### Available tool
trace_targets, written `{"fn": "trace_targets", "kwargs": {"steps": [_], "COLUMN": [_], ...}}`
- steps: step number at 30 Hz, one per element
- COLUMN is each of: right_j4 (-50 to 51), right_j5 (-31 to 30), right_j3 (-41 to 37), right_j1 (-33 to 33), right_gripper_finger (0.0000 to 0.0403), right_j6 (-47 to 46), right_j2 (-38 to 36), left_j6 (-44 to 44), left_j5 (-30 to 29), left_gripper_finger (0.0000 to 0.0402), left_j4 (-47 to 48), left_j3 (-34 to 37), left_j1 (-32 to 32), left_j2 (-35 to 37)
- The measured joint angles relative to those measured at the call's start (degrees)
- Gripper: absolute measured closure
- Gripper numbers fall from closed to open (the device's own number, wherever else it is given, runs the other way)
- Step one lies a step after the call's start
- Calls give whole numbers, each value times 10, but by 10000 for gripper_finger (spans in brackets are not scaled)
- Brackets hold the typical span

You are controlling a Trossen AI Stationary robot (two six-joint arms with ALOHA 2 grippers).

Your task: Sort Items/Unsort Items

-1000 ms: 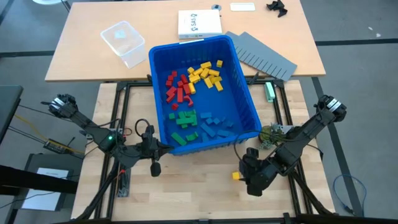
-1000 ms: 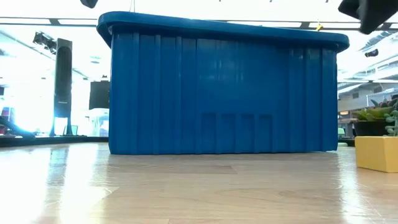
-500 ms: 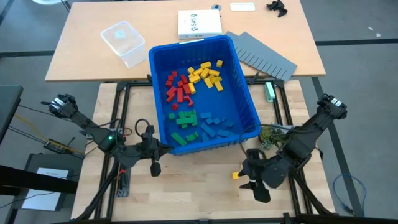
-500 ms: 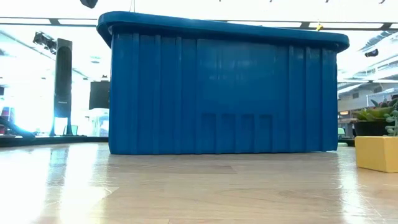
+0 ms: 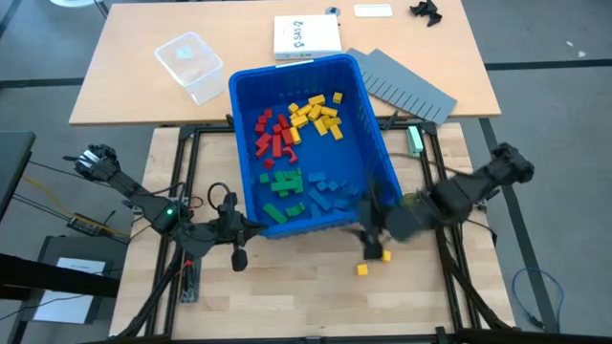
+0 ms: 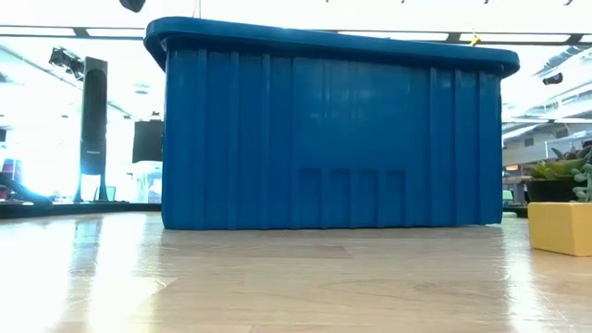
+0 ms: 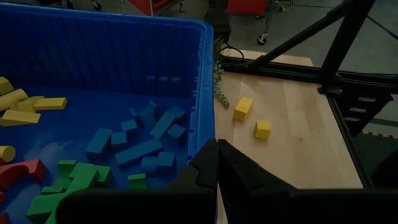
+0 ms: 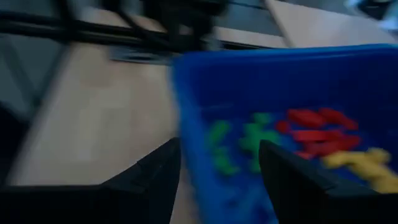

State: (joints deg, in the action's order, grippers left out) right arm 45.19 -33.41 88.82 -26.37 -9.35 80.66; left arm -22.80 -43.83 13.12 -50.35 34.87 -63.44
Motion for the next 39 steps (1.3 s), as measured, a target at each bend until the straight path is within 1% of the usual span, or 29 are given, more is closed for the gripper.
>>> {"fn": "trace_targets", "kwargs": {"steps": [5,7,9,12,16,18,22,27,33,39], "right_j4": [-10,-24,-43,-70,-100,-97,-105,-129,-177,-155], "right_j5": [20,51,98,155,182,198,233,273,276,275], "right_j3": [0,0,0,0,0,-1,-1,-1,0,49], "right_j1": [137,186,229,284,352,382,428,471,497,524], "right_gripper_finger": [189,186,178,158,127,117,112,120,125,125], "right_j6": [101,143,178,204,219,221,235,235,229,195], "right_j2": [0,0,0,0,7,12,38,92,168,241], "left_j6": [0,0,0,0,0,0,0,0,15,16], "left_j5": [0,0,0,0,0,12,20,20,15,15], "left_gripper_finger": [387,387,387,387,387,387,387,387,387,387], "left_j4": [0,0,0,-7,-17,-26,-32,-35,-50,-52], "left_j3": [0,0,0,0,0,0,0,0,0,0], "left_j1": [0,0,0,0,0,0,0,0,-14,-15], "left_j2": [0,0,0,0,0,0,0,0,-2,-4]}}
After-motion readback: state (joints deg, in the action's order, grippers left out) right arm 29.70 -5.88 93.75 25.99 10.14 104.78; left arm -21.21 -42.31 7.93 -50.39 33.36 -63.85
